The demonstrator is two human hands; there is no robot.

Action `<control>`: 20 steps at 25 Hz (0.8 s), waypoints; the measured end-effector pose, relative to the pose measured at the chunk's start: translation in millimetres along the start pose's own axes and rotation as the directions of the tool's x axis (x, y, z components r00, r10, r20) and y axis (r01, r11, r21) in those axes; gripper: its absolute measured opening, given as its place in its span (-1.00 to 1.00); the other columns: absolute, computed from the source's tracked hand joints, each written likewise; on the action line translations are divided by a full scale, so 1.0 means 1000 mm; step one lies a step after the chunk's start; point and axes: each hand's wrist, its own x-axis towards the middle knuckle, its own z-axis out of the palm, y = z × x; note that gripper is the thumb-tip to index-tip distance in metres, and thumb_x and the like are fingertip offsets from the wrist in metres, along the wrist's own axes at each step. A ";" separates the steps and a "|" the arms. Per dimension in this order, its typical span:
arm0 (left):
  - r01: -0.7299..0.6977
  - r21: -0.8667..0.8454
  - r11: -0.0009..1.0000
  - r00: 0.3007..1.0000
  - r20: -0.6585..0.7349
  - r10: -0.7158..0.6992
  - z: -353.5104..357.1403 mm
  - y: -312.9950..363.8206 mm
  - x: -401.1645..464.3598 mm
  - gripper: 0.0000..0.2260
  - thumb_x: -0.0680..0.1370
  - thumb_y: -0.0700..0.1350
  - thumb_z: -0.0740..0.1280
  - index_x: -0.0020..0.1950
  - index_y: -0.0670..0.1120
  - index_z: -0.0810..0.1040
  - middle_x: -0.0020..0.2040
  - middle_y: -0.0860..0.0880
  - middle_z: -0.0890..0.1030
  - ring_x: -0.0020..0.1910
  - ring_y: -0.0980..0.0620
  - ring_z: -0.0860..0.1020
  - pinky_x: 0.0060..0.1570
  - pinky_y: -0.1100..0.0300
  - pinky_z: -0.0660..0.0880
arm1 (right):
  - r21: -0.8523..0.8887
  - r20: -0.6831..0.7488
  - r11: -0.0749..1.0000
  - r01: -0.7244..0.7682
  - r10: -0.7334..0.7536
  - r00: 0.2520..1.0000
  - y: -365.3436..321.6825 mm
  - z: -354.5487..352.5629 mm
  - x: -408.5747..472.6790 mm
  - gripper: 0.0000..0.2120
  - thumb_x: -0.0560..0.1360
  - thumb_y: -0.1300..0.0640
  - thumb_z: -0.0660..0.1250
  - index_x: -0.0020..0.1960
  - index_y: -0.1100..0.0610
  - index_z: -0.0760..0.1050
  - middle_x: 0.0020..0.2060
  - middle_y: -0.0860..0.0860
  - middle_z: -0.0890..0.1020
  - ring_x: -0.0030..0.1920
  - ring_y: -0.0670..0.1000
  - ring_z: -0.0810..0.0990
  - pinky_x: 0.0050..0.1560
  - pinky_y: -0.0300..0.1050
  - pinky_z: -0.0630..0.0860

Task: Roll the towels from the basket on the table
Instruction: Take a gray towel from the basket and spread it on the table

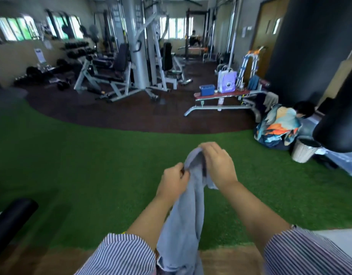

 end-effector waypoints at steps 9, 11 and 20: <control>0.010 -0.477 0.879 0.915 -0.350 -0.201 -0.043 0.110 0.023 -0.70 0.59 -0.05 0.26 -0.24 -0.23 0.41 -0.26 -0.25 0.61 -0.36 -0.13 0.65 -0.37 0.03 0.62 | 0.345 0.283 0.860 -0.376 0.287 0.915 -0.011 -0.026 -0.061 -0.78 0.52 0.06 0.29 -0.24 0.04 0.29 -0.37 -0.07 0.38 -0.37 -0.06 0.36 -0.32 -0.10 0.31; 0.004 -0.416 0.909 0.894 -0.406 -0.190 -0.053 0.113 0.020 -0.73 0.60 -0.09 0.25 -0.27 -0.18 0.40 -0.24 -0.21 0.61 -0.34 -0.11 0.65 -0.34 0.06 0.63 | 0.322 0.296 0.836 -0.444 0.357 0.886 -0.004 -0.037 -0.060 -0.71 0.53 0.07 0.26 -0.29 0.07 0.22 -0.45 -0.05 0.34 -0.45 -0.03 0.30 -0.41 -0.10 0.26; -0.076 0.214 0.974 0.967 -0.223 0.124 -0.064 0.116 0.011 -0.60 0.46 0.14 0.36 0.17 -0.06 0.44 0.11 -0.02 0.50 0.06 0.00 0.49 0.01 0.08 0.42 | -0.103 -0.109 0.955 -0.277 0.266 0.958 0.002 -0.113 0.004 -0.85 0.47 0.15 0.26 -0.21 0.10 0.29 -0.53 -0.02 0.35 -0.43 0.22 0.47 -0.49 -0.18 0.07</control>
